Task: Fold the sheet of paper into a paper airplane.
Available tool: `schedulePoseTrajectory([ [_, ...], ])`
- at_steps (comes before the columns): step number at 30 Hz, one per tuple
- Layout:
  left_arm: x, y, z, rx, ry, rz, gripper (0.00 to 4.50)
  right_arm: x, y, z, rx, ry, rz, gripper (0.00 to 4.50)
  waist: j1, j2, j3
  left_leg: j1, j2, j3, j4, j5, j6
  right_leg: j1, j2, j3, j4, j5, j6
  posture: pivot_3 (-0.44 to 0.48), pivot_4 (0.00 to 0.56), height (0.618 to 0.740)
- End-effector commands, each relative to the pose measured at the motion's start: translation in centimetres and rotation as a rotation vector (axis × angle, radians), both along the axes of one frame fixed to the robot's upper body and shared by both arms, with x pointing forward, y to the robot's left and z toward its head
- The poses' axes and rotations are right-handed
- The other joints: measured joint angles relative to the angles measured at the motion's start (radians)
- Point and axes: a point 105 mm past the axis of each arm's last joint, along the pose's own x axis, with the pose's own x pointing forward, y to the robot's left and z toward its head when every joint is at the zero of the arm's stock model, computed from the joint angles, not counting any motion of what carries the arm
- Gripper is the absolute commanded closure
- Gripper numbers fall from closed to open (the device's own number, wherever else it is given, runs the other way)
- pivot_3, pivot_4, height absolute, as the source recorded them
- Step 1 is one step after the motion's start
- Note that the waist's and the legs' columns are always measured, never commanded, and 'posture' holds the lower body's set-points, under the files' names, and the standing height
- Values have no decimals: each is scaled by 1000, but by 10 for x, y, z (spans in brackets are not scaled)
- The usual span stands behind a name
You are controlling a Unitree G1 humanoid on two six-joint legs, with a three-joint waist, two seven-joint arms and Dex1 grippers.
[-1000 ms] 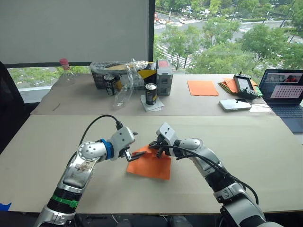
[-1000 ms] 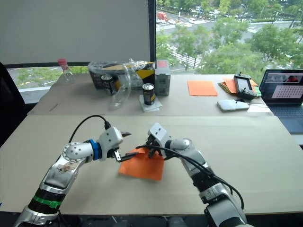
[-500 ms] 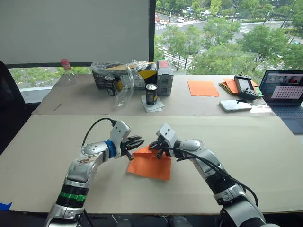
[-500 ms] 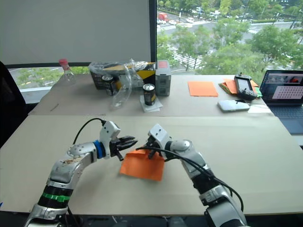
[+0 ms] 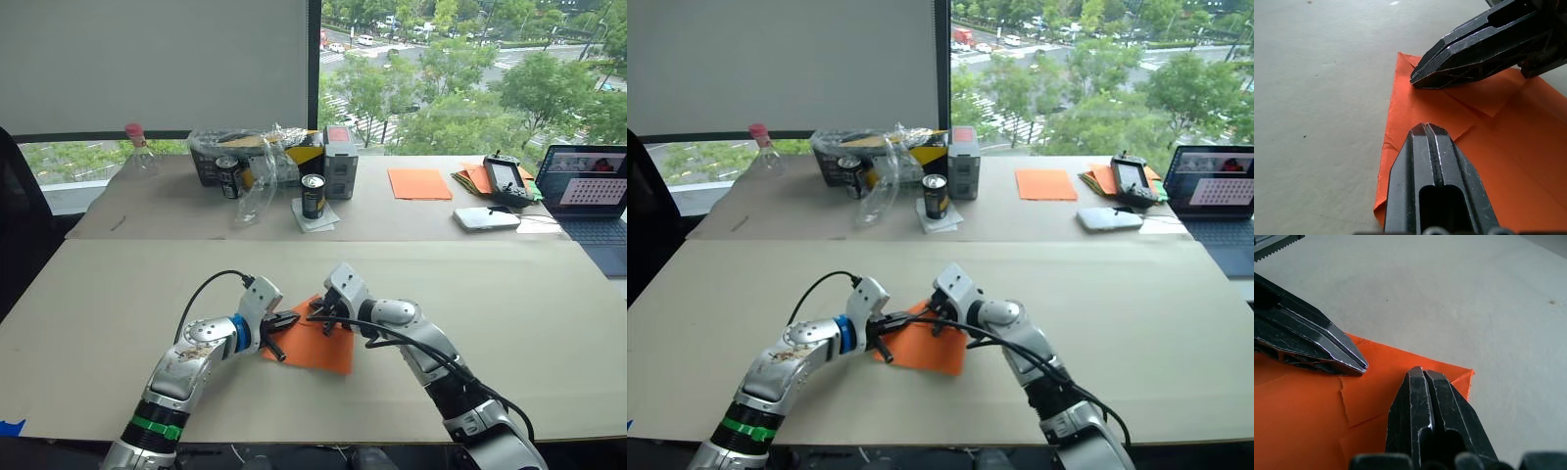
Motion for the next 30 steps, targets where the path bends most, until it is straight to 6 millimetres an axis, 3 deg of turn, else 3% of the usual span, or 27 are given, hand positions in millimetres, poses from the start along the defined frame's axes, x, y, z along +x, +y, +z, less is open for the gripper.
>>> schedulePoseTrajectory([
  [1, -6, 2, -27, 34, 96, 25, 4491, -1, 11, 3, -24, -55, 31, 4500, 0, 0, 0, 0, 0, 0, 0, 0, 0, 0, 0, 0, 0, 0, 0, 0, 150, 720],
  [10, -8, 4, -26, 0, 106, 48, 4491, 25, -9, 6, -78, -44, -81, 4500, 1, 0, 0, 6, 0, 0, 0, 0, 0, 8, 0, 0, -2, 0, 0, 0, 150, 720],
  [17, -11, 4, -27, -7, 113, 53, 4491, 32, -33, 5, -103, -41, -127, 4500, 1, 0, 0, 5, 0, 0, 0, 0, 0, 8, 0, 0, -4, 0, 0, 0, 150, 720],
  [22, -11, -2, -24, -43, 113, 41, 4491, 19, -4, 47, 89, -163, 2, 4500, 0, 0, 0, 5, 0, 0, -1, 0, 0, 9, 0, 0, -6, 0, 0, 0, 150, 720],
  [24, -9, -3, -21, -47, 90, 43, 4491, 13, 2, 54, 123, -171, 37, 4500, 0, 1, 1, 4, 0, 0, -1, 0, 0, 8, 0, 0, -7, 0, 0, 0, 150, 720],
  [26, -6, -4, -17, -49, 59, 47, 4491, 8, 5, 49, 97, -156, 59, 4500, 3, 1, 1, 4, 0, 0, -1, 0, 0, 8, 0, 0, -7, 0, 0, 0, 150, 720],
  [30, -2, -2, -14, -68, 50, 83, 4491, 8, 4, 20, -7, -98, 36, 4500, 7, 1, 1, 4, -1, 0, -1, 0, 0, 9, -1, -1, -9, 0, 0, 0, 150, 720],
])
